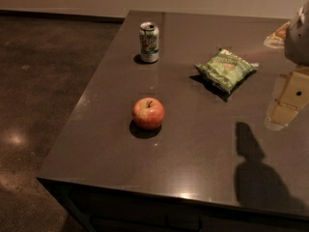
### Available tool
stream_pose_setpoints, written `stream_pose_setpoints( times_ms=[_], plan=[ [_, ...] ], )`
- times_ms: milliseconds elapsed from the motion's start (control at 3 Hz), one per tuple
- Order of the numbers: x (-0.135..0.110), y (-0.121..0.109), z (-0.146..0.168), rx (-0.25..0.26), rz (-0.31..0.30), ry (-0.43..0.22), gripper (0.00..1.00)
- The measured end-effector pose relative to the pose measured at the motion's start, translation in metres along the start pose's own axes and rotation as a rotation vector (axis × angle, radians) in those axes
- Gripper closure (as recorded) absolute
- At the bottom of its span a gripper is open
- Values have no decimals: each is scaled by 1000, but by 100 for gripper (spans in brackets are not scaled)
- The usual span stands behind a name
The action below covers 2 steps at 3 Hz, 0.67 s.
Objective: Move apple near 7up can
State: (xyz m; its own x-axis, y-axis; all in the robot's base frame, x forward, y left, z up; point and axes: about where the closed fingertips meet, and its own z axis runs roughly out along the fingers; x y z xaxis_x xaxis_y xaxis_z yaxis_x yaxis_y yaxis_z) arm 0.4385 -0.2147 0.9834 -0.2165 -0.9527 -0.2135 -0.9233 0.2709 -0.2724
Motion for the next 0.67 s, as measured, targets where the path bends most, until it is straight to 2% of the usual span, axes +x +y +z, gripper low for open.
stream_pose_setpoints(
  times_ms=[667],
  plan=[
    [-10, -1, 4, -10, -12, -26, 0]
  ],
)
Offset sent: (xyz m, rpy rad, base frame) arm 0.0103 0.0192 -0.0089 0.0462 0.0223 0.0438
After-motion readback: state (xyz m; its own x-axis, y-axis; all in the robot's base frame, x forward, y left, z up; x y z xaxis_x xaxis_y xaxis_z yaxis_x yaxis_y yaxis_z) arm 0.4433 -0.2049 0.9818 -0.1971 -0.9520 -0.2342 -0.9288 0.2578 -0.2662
